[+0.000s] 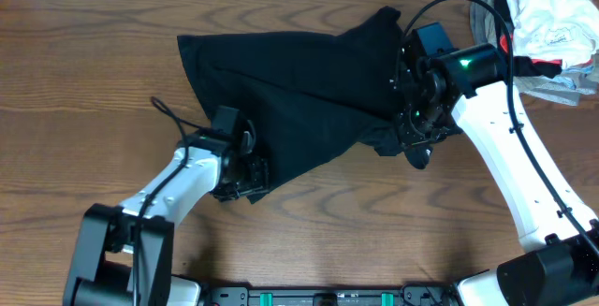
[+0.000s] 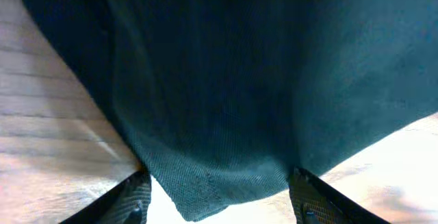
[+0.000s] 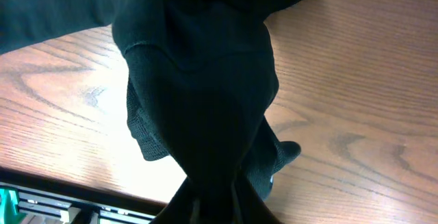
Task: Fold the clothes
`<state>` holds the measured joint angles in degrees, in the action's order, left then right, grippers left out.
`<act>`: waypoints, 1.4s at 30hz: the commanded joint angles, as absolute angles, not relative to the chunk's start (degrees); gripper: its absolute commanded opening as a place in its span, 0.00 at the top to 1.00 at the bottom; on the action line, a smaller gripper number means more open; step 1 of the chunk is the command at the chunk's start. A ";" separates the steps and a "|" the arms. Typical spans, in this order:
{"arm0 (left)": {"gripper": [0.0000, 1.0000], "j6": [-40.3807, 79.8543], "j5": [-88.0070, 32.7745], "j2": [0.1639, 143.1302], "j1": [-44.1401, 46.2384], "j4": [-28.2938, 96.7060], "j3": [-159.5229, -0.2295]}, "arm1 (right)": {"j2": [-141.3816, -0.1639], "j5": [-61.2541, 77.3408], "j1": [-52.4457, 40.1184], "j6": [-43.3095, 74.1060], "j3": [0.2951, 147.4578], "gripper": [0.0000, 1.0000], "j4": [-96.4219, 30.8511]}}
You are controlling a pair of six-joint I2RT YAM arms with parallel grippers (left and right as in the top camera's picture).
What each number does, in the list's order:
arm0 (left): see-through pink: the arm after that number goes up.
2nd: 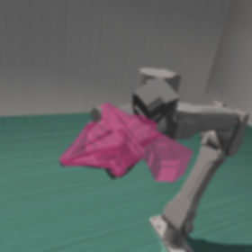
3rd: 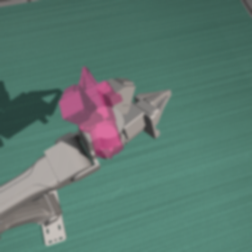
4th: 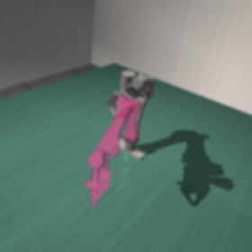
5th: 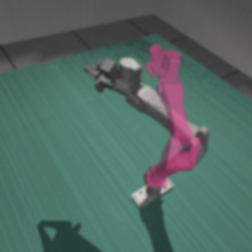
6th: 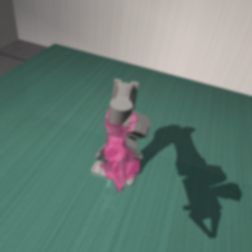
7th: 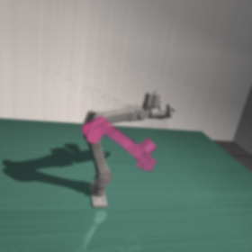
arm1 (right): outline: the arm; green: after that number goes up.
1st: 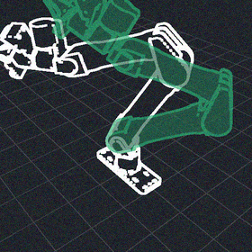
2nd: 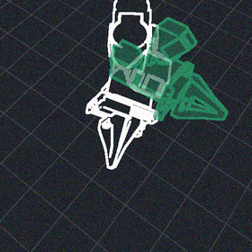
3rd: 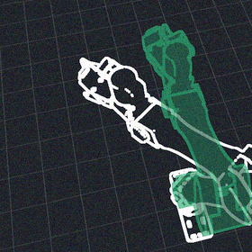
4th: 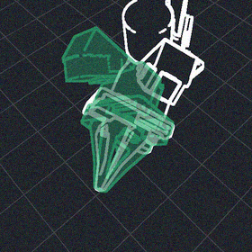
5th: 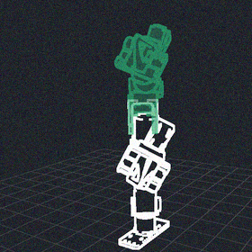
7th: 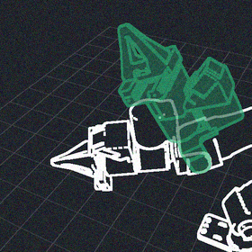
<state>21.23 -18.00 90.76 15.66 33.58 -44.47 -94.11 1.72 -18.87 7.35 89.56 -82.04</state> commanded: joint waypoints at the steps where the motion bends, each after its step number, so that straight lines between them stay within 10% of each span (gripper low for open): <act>1: 0.34 21.78 -15.81 93.95 16.88 32.88 -44.86 | -92.90 1.91 -18.39 7.16 89.97 0.89 -81.91; 4: 0.46 21.78 -15.81 95.83 17.23 32.60 -44.86 | -92.90 1.89 -18.37 7.16 89.97 0.89 -81.89; 9: 0.94 21.76 -14.92 96.25 16.82 32.82 -44.91 | -92.90 1.52 -18.37 7.18 89.97 0.90 -82.08; 42: 0.94 14.59 -10.37 63.96 -21.82 54.98 -48.03 | -92.90 10.17 -19.77 8.78 74.35 0.92 -87.18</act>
<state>16.01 -13.19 64.51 -18.68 55.07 -46.87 -94.06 8.60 -19.05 7.88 76.49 -87.37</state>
